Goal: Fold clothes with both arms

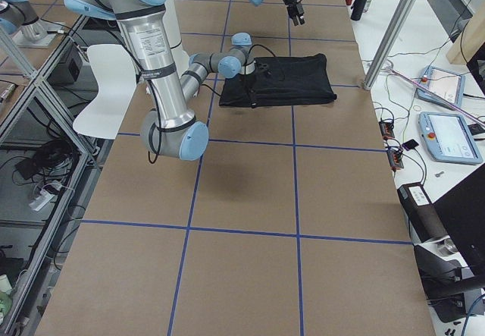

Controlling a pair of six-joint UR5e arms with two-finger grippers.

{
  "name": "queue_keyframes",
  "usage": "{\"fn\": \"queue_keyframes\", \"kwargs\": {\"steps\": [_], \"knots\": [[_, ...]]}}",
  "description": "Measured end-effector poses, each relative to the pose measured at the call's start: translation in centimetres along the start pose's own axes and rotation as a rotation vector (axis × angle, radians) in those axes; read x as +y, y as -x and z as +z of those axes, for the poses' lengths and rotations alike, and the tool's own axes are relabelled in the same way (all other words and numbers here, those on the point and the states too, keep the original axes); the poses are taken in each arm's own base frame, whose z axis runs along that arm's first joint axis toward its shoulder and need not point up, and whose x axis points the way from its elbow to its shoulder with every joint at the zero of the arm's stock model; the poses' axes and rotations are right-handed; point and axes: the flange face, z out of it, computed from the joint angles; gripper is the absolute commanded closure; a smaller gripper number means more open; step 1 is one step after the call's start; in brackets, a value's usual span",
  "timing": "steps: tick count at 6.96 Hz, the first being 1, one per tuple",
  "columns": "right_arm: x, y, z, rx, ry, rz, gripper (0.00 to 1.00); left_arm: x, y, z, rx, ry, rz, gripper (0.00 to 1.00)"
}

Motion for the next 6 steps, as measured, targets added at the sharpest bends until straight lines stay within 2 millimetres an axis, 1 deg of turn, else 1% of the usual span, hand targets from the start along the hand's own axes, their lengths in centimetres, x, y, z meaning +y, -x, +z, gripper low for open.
{"fn": "queue_keyframes", "kwargs": {"steps": [1,2,3,4,6], "knots": [[-0.4,1.2,-0.6,-0.014,-0.013,-0.005,0.00,0.0,0.1,0.0,-0.001,0.000,0.000,0.00],[-0.6,2.2,-0.5,-0.014,-0.019,-0.012,0.00,0.0,0.1,0.0,-0.002,0.000,-0.001,0.00],[-0.7,3.1,0.2,0.000,-0.022,-0.018,0.00,0.0,0.1,0.0,-0.002,0.001,-0.001,0.00],[-0.8,3.5,0.9,0.011,-0.021,-0.023,0.00,0.0,0.1,0.0,-0.002,0.001,-0.001,0.00],[-0.7,3.7,1.7,0.023,-0.014,-0.026,0.00,0.0,0.1,-0.1,0.000,0.001,0.000,0.00]]}}
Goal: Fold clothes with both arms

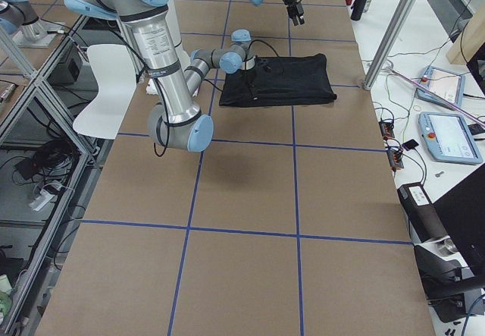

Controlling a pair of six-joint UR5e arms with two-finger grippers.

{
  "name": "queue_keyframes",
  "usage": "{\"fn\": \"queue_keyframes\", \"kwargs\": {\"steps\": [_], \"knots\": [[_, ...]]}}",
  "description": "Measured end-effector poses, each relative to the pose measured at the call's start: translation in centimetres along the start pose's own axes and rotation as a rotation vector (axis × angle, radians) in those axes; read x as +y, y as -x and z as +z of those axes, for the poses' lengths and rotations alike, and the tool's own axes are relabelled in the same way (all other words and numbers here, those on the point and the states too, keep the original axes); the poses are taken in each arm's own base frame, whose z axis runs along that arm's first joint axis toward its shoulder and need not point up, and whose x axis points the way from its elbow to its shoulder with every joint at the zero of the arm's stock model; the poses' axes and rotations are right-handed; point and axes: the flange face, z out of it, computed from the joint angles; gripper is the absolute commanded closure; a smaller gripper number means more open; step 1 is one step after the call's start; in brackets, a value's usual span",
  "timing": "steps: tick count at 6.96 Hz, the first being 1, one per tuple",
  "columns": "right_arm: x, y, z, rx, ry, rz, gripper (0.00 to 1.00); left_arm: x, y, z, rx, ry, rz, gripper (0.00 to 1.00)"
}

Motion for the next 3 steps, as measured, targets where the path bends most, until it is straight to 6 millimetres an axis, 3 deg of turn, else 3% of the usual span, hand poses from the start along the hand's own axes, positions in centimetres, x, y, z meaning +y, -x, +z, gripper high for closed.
{"fn": "queue_keyframes", "kwargs": {"steps": [3], "knots": [[0.30,0.05,0.99,0.012,0.015,-0.004,0.00,0.02,-0.09,-0.04,0.002,0.000,0.001,0.00]]}}
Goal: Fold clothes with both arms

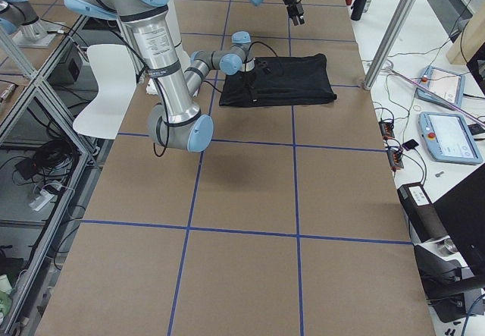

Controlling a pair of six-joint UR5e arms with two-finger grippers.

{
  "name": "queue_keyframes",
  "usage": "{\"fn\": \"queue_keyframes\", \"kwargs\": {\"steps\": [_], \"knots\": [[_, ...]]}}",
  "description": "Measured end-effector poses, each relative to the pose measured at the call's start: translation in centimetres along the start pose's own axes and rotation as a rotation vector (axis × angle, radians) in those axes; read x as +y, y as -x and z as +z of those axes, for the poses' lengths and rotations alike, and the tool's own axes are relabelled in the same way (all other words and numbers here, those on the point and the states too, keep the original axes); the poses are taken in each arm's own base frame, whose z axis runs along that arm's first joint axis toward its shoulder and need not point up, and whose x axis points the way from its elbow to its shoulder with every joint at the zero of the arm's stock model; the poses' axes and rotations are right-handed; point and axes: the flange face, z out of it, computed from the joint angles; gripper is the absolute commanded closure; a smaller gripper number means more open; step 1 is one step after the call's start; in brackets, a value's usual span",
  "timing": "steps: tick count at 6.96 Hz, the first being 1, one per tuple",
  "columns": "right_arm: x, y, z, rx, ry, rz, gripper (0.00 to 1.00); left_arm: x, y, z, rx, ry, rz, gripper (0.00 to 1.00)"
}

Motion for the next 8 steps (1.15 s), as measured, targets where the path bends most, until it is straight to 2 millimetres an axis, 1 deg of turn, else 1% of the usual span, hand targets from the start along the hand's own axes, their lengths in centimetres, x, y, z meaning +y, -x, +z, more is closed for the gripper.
{"fn": "queue_keyframes", "kwargs": {"steps": [4,6,8], "knots": [[0.0,-0.2,0.6,0.005,0.012,-0.001,0.00,0.0,0.0,0.0,0.000,0.000,0.000,0.00],[-0.2,-0.8,0.7,0.010,0.012,-0.008,0.00,0.1,0.0,0.1,0.000,0.001,0.000,0.00],[-0.8,-1.8,0.7,0.019,0.008,-0.014,0.00,0.1,-0.1,0.0,0.002,0.001,-0.004,0.00]]}}
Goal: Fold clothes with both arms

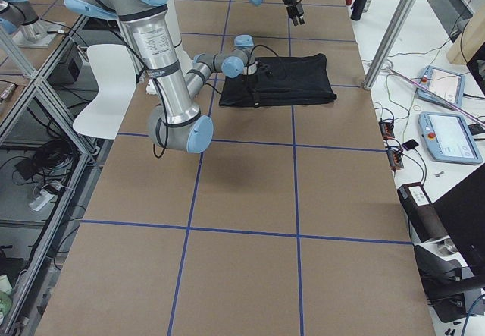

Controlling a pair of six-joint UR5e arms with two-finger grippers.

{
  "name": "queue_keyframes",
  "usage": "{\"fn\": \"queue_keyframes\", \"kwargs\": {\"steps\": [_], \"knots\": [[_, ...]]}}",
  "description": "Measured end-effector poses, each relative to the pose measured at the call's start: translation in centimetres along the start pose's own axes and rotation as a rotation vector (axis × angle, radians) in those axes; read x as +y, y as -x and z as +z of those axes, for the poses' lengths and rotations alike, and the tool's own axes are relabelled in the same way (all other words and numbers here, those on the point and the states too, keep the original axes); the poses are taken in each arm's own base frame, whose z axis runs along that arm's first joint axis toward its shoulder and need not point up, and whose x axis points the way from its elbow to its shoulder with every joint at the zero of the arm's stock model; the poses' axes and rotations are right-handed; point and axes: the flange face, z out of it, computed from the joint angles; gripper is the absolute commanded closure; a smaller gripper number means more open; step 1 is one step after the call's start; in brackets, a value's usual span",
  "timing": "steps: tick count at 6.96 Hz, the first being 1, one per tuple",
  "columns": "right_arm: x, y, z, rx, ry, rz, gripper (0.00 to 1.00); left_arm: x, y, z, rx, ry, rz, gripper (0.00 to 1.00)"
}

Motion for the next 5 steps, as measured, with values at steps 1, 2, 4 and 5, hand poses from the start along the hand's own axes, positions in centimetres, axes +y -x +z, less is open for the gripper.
{"fn": "queue_keyframes", "kwargs": {"steps": [1,2,4,5], "knots": [[-0.5,-0.7,-0.1,0.004,-0.002,0.002,0.00,0.1,-0.1,0.0,0.001,0.001,-0.007,0.00],[-0.8,-1.4,0.0,0.008,0.001,0.003,0.00,0.3,-0.2,0.1,0.003,0.003,-0.012,0.00],[-0.7,-2.6,0.7,0.021,0.014,0.005,0.00,0.4,-0.4,0.0,0.007,0.005,-0.014,0.00],[-0.5,-2.9,0.9,0.025,0.018,0.006,0.00,0.4,-0.4,0.1,0.007,0.006,-0.014,0.00]]}}
